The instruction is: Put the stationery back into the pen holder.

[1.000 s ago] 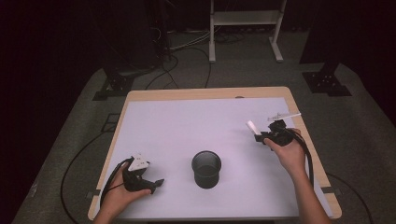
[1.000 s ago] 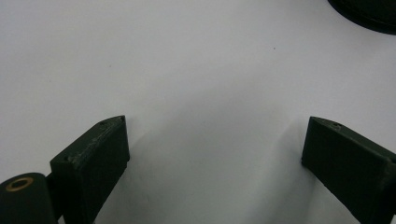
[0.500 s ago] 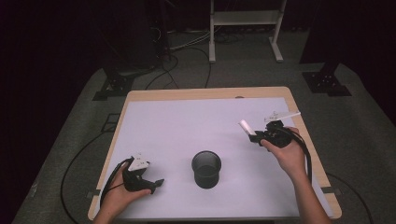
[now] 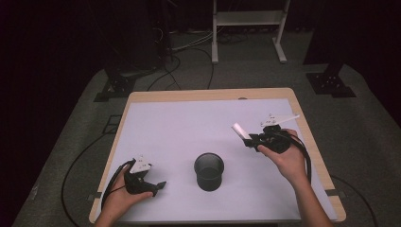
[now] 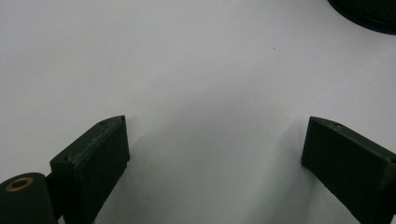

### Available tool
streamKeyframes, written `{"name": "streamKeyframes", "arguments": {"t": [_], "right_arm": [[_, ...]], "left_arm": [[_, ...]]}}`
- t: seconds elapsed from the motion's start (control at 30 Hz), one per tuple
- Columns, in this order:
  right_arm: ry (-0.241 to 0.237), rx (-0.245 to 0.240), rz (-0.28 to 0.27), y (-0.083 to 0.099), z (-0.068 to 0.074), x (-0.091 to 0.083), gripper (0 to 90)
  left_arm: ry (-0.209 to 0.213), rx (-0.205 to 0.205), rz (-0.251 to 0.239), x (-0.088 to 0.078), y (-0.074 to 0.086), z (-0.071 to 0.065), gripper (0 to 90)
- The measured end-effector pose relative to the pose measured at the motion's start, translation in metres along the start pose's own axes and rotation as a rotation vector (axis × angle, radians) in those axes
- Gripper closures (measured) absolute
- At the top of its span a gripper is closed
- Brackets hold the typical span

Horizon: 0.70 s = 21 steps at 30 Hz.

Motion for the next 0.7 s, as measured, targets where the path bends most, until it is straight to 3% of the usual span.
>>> {"name": "streamKeyframes", "arguments": {"t": [0.7], "right_arm": [[-0.106, -0.158, 0.026, -0.012, 0.056, 0.005, 70.4]], "left_arm": [[0.0, -0.001, 0.0, 0.0, 0.0, 0.0, 6.6]]}}
Point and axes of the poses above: each handheld gripper's, and its own axes: x roughly forward along the jaws, y roughly out of its underside, z roughly to its left, the point moved 5 cm from there along x, roughly forward along the jaws, and after that the axes turned 2 degrees about z, right-handed, at the moved point
